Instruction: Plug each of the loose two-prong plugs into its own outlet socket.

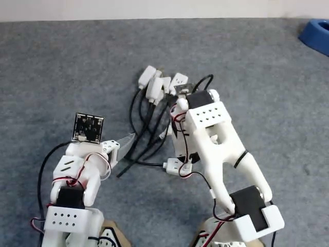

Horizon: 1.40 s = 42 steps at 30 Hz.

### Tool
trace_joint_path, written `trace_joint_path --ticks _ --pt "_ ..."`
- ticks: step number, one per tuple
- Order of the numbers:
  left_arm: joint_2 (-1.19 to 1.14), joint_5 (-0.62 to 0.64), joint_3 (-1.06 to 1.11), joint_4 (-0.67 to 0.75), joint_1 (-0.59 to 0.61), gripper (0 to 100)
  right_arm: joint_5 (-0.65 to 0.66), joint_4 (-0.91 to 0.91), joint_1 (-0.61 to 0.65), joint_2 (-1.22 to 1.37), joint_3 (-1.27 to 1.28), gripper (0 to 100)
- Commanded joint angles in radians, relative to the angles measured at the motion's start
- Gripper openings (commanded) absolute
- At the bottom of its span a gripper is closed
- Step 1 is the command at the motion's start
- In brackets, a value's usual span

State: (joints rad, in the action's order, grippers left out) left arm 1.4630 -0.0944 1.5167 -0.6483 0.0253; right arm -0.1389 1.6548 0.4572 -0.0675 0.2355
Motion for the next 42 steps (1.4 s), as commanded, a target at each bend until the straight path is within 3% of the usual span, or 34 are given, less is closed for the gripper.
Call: trace_joint_path --ticks 1,14,26,42 --pt "0.004 0.003 -0.005 0.018 0.005 36 -0.006 0.015 -0.058 -0.002 -0.004 0.7" --pt "0.004 0.003 -0.005 0.018 0.005 36 -0.002 0.013 -0.087 -0.002 -0.004 0.7" --pt "0.004 0.003 -0.005 0.018 0.005 36 -0.006 -0.015 0.016 -0.002 -0.012 0.7" --pt "0.004 0.005 -0.005 0.017 0.007 36 -0.002 0.005 0.007 -0.001 -0.002 0.7"
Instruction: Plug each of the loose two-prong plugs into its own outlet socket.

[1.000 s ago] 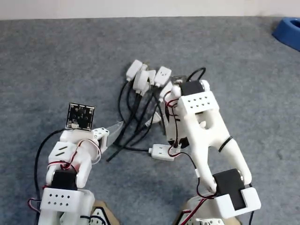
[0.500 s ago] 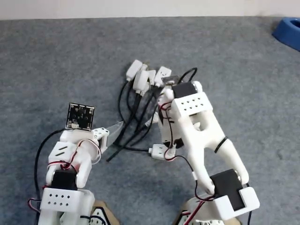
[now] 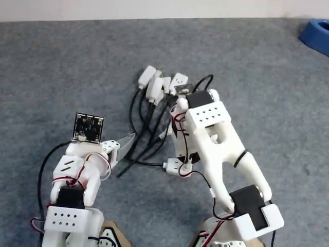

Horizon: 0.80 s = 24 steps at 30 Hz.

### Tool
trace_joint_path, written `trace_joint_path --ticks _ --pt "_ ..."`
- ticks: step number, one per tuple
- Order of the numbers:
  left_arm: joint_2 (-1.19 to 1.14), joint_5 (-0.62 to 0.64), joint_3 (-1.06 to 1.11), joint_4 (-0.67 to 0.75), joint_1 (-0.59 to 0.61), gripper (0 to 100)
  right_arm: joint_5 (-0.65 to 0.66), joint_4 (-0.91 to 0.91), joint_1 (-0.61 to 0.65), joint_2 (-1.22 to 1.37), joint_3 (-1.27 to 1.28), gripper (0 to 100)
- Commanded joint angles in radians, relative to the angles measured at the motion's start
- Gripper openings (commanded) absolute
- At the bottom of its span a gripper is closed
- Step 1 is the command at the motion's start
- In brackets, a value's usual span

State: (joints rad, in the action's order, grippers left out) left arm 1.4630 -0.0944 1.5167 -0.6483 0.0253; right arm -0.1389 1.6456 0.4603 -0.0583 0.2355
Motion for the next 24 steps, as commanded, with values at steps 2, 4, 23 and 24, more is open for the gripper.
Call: trace_joint_path --ticks 2,4,23,24 --pt "0.004 0.005 -0.005 0.017 0.007 36 -0.002 0.021 -0.012 -0.01 -0.002 0.7" --pt "0.005 0.005 -0.005 0.017 0.007 36 -0.002 0.024 -0.039 -0.01 -0.002 0.7" --pt "0.004 0.005 -0.005 0.017 0.004 36 -0.009 0.018 0.064 -0.012 -0.067 0.7" --pt "0.004 0.006 -0.005 0.017 0.004 36 -0.014 0.018 0.064 -0.012 -0.07 0.7"
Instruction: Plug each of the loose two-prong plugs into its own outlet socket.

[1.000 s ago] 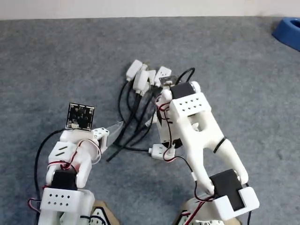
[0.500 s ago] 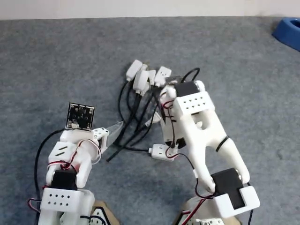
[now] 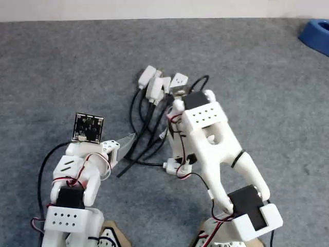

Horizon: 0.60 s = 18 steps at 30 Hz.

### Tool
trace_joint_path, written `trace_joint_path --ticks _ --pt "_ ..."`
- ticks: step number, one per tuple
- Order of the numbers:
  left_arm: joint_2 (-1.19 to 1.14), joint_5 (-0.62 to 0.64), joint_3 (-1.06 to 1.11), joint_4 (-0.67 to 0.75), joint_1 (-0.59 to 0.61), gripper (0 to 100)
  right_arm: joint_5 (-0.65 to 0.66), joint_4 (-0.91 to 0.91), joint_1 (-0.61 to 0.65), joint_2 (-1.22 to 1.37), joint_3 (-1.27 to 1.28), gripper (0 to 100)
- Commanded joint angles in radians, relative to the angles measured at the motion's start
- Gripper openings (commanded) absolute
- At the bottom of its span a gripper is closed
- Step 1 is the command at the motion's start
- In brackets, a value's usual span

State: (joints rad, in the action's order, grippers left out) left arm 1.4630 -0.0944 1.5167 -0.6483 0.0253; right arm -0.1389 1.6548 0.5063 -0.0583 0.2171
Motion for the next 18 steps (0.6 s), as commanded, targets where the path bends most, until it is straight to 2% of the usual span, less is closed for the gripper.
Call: trace_joint_path --ticks 1,11,18 --pt "0.004 0.006 -0.005 0.017 0.004 36 -0.025 0.007 0.018 -0.012 -0.051 0.7" --pt "0.004 0.006 -0.005 0.017 0.002 36 -0.029 0.004 0.035 -0.008 -0.054 0.7" --pt "0.004 0.008 -0.005 0.017 0.005 36 -0.037 -0.03 0.079 0.136 -0.065 0.7"
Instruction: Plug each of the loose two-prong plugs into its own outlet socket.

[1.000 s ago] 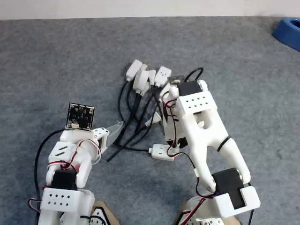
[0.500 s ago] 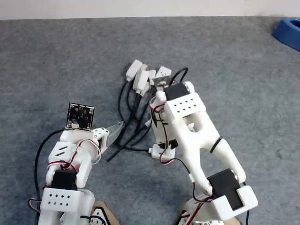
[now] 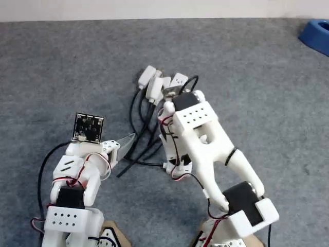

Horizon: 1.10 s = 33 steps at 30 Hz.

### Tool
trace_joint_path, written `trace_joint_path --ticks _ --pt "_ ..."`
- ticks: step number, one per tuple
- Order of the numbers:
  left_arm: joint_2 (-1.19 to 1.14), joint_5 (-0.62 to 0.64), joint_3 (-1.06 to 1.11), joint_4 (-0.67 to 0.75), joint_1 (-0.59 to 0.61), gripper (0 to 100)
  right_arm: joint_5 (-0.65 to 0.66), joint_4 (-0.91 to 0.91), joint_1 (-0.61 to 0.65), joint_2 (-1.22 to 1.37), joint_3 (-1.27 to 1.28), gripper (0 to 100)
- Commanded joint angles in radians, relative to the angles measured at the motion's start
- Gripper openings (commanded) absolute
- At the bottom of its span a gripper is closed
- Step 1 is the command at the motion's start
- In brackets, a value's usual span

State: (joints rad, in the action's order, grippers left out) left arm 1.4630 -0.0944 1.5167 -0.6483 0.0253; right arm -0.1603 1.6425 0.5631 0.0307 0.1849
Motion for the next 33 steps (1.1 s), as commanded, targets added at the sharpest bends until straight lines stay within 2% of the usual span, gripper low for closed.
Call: trace_joint_path --ticks 1,10,15,27,33 --pt "0.004 0.008 -0.005 0.017 0.005 36 -0.015 -0.016 0.019 0.065 -0.045 0.7" --pt "0.004 0.008 -0.005 0.017 0.004 36 -0.015 0.039 0.001 0.09 -0.226 0.7" --pt "0.004 0.008 -0.005 0.017 0.005 36 -0.058 0.036 -0.001 0.091 -0.203 0.7" --pt "0.004 0.008 -0.005 0.017 0.005 36 -0.029 0.074 -0.041 0.085 -0.108 0.7" --pt "0.004 0.008 -0.005 0.017 0.005 36 -0.029 0.025 -0.041 0.093 -0.104 0.7"
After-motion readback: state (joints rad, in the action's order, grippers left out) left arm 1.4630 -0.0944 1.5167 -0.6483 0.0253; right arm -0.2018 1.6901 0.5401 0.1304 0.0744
